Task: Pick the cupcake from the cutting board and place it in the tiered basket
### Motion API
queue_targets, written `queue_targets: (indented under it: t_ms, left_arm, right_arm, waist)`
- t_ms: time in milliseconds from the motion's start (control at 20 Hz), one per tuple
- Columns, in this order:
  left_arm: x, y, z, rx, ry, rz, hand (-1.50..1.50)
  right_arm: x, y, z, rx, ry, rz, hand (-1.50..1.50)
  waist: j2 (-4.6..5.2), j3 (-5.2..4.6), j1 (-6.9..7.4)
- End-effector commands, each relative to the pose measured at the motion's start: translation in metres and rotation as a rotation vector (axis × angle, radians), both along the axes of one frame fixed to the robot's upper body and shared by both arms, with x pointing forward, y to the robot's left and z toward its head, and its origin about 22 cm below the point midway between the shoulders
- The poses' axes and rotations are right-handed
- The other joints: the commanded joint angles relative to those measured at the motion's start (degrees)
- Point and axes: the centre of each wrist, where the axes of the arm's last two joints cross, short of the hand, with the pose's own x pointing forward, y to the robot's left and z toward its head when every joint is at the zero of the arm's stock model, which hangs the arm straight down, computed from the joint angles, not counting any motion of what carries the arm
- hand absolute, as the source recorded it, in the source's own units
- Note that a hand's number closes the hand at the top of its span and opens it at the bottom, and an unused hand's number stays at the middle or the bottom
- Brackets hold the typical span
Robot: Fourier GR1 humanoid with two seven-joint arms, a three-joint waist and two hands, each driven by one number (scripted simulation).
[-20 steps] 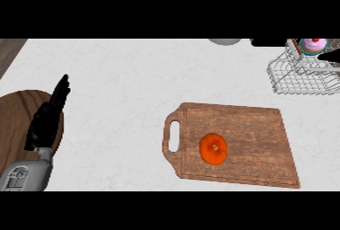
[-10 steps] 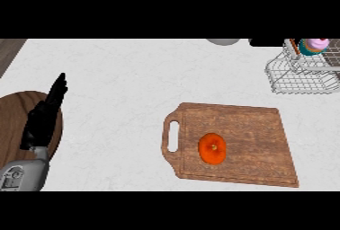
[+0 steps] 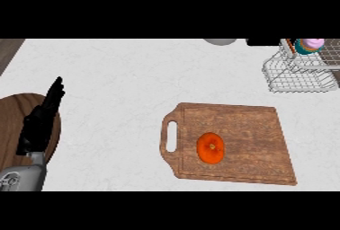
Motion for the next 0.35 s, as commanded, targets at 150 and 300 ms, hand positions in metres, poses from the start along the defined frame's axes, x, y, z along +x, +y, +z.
queue_targets:
  t_ms: [150, 300]
  left_arm:
    - [-0.005, -0.002, -0.009, 0.005, 0.006, 0.006, 0.0]
    - [0.005, 0.003, -0.003, -0.011, -0.008, -0.001, 0.0]
  right_arm:
    - [-0.081, -0.071, -0.02, 0.07, -0.05, 0.013, -1.5]
    - [-0.115, -0.094, -0.021, 0.108, -0.082, 0.042, -1.5]
  waist:
    - [0.19, 0.08, 0.04]
    - [0.33, 0.11, 0.08]
